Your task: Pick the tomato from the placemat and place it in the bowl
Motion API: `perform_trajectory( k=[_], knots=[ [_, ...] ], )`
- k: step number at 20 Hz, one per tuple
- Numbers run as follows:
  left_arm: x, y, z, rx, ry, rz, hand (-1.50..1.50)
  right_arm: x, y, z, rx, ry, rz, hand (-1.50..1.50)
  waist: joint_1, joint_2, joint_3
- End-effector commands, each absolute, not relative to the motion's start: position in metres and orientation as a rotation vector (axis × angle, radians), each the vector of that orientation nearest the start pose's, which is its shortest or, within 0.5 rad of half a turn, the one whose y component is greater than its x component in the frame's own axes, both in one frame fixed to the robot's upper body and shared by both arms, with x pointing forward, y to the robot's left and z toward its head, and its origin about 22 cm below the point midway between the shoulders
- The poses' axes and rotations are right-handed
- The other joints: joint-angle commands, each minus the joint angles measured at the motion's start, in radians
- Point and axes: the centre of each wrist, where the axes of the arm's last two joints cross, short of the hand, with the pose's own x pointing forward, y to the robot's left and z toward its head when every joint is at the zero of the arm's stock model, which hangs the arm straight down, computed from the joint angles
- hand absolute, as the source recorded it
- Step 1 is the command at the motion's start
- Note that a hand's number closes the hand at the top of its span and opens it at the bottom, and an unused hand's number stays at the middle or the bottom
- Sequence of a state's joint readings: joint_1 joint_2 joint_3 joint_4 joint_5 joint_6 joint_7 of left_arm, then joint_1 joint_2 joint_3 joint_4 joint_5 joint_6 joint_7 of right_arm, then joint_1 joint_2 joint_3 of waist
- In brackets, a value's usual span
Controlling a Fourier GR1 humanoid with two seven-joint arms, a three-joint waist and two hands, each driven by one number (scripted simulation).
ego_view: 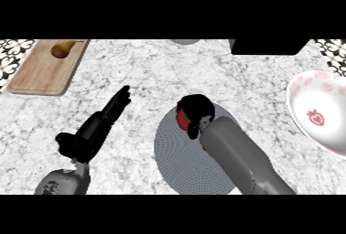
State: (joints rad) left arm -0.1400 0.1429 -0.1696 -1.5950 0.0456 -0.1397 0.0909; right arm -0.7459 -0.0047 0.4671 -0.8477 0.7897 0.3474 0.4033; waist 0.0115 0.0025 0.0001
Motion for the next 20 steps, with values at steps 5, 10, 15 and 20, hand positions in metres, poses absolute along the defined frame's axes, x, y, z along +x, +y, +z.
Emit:
perform_trajectory(
  k=[5,10,15,20],
  knots=[
    [0.258,0.191,0.021,-0.186,-1.580,-0.387,0.00,0.371,-0.062,0.023,-0.574,-1.076,1.525,1.50,-0.001,0.000,0.000],
    [0.263,0.213,0.039,-0.111,-1.586,-0.356,0.00,0.300,-0.129,-0.008,-0.481,-1.132,1.662,1.50,-0.057,-0.020,0.000],
    [0.257,0.212,0.020,-0.136,-1.571,-0.334,0.00,0.253,-0.219,-0.005,-0.487,-1.180,1.715,1.50,-0.072,-0.016,-0.001],
    [0.253,0.212,0.038,-0.125,-1.584,-0.344,0.00,0.225,-0.250,0.032,-0.812,-1.279,1.608,1.50,-0.055,-0.016,-0.001]
  ],
)
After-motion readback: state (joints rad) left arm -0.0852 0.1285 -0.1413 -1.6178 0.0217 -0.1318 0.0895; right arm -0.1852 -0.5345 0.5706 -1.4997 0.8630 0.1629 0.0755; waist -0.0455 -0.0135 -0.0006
